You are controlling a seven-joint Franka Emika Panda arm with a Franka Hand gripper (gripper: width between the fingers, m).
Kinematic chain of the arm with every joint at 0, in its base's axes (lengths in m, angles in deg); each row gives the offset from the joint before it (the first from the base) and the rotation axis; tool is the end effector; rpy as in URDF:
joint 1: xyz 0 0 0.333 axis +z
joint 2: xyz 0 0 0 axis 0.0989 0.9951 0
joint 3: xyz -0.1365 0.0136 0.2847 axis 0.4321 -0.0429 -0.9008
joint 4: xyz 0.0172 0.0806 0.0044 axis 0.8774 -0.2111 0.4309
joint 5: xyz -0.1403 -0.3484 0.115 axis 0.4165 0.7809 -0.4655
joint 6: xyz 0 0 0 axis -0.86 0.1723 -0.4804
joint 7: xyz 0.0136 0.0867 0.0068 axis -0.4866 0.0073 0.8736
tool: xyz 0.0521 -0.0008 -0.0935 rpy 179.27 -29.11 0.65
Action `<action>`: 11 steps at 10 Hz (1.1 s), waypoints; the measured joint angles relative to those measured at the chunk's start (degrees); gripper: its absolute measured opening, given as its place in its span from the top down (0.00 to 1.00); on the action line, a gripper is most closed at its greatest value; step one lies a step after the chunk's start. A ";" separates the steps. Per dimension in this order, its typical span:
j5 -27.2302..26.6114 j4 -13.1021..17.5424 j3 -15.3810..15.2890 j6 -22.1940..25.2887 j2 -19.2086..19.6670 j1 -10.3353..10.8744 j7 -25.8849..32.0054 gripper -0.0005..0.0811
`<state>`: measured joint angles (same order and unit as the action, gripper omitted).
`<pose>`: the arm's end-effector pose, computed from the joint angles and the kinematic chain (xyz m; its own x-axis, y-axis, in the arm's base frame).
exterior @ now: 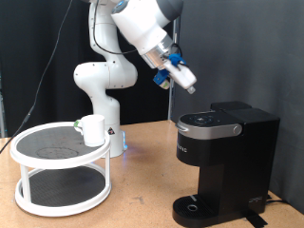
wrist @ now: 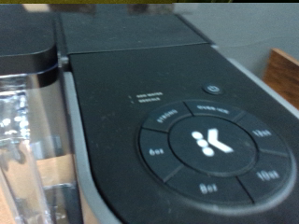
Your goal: Make a cup of coffee with the keurig machine
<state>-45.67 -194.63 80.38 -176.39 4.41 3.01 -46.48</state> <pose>0.4454 0.0308 0.4657 -0.8197 -0.2837 -0.4975 -0.5205 0.7316 0.4403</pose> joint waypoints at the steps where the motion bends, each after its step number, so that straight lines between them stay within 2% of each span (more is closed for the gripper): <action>1: -0.17 -2.48 -0.10 -1.94 -2.45 0.00 -0.34 0.99; 2: -0.17 -4.84 -0.11 -3.15 -5.22 -0.02 -0.38 0.99; 4: -0.16 -5.07 -0.15 -3.25 -5.02 -0.04 -2.04 0.99; 6: -0.28 -8.10 -1.12 -7.32 -6.91 -0.84 -10.56 0.99; 8: 1.16 -12.29 -2.10 -8.61 -11.28 -2.92 -18.06 0.99; 11: 3.14 -16.54 0.22 -4.51 -17.64 -4.44 -17.05 0.99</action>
<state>-42.53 -211.17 80.60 -180.89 -13.23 -1.43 -63.54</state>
